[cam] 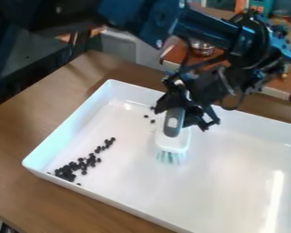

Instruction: Sweep into pile

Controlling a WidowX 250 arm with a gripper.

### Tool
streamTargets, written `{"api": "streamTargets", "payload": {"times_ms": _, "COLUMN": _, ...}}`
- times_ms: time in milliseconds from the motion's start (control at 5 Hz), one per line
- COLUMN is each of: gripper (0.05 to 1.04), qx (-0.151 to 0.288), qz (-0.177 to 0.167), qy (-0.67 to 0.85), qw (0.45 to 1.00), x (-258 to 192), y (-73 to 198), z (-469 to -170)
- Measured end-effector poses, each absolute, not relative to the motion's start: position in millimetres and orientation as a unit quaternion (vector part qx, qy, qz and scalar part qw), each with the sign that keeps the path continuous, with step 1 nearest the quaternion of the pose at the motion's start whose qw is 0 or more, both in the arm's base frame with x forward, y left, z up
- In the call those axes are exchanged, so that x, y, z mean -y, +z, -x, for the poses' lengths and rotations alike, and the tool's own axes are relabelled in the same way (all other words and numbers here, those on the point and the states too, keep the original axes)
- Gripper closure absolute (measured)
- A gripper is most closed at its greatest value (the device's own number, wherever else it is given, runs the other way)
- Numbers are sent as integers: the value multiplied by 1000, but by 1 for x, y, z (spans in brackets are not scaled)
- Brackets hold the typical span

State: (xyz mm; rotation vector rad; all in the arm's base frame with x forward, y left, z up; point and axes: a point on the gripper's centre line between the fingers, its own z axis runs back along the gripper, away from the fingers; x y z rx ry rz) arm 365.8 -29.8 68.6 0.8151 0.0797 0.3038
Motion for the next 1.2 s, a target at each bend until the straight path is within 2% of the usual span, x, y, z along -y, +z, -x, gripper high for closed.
{"api": "streamTargets", "payload": {"times_ms": 600, "gripper": 587, "qx": -52, "qz": -400, "qy": 161, "qw": 901, "x": -12, "y": 72, "z": -366}}
{"api": "streamTargets", "payload": {"times_ms": 1000, "gripper": 587, "qx": -66, "qz": -419, "qy": 175, "qw": 889, "x": -37, "y": 75, "z": -345}}
{"api": "streamTargets", "payload": {"times_ms": 1200, "gripper": 587, "qx": -81, "qz": -416, "qy": 200, "qw": 883, "x": -37, "y": 75, "z": -325}}
